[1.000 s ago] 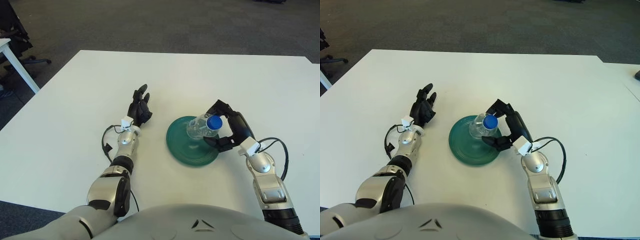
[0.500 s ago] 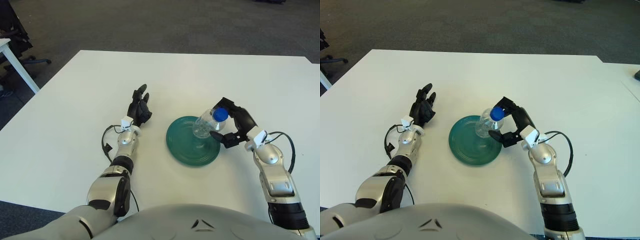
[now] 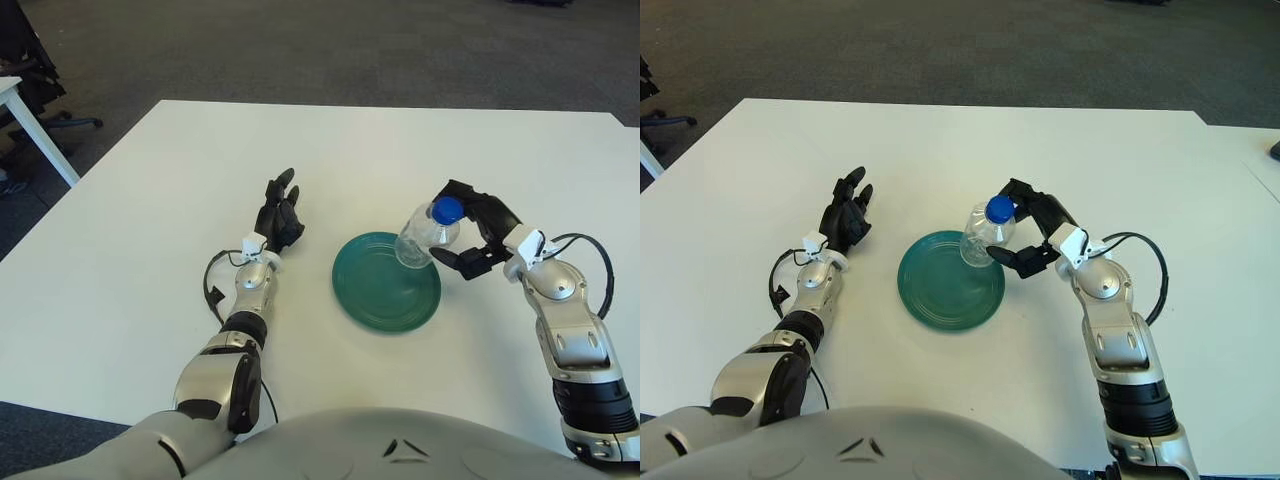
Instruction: Put the bottle into the plate.
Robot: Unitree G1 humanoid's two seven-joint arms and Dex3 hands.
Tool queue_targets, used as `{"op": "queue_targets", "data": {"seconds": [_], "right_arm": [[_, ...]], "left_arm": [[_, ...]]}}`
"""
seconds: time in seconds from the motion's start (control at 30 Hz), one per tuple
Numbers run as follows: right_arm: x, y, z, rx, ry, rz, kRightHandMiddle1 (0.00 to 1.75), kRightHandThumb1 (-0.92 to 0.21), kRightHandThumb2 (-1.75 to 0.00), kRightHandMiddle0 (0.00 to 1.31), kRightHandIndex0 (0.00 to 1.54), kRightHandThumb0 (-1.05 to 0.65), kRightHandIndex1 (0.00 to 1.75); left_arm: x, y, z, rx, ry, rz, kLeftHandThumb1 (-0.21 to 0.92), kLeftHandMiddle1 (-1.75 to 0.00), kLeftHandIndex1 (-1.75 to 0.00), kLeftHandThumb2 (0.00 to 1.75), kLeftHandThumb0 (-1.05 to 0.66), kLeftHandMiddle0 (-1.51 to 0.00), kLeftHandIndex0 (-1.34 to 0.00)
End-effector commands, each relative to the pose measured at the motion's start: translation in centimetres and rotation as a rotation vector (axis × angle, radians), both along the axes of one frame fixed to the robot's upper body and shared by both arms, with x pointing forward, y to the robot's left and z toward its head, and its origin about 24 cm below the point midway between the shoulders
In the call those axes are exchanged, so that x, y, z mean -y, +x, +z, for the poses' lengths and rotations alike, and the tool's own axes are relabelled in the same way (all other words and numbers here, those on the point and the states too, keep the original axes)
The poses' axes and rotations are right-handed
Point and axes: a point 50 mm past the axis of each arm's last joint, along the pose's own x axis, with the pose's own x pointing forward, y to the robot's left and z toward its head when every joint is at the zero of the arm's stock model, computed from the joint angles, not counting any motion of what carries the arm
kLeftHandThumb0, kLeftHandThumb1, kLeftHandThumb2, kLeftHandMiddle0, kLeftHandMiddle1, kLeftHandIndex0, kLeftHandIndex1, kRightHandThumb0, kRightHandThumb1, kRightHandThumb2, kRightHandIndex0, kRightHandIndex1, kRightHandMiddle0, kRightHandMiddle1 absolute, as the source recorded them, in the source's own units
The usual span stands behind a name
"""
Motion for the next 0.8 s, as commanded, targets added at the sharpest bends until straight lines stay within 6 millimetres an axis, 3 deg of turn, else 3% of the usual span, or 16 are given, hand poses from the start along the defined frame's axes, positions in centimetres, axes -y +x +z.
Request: {"op": "queue_targets", "data": {"seconds": [0.0, 0.77], "right_arm": [[0.2, 0.6, 1.0, 0.018, -0.019, 0.032, 1.75, -0.27, -1.31, 1.0, 1.27, -0.13, 1.75], [-0.4, 1.4, 3.0, 0.001, -0.11, 0.165, 1.75, -0.24, -1.33, 1.02, 1.28, -0.13, 1.75]], "left_arm": [[1.4, -5.7, -5.8, -0.26, -0.098, 0.033, 0.92, 0.0, -0.64, 1.06, -1.04, -0.31, 0.0], [2.0, -5.7, -5.8, -0.268, -0.038, 0.044, 0.92, 0.0, -0.66, 1.09, -1.05, -0.31, 0.0]]}}
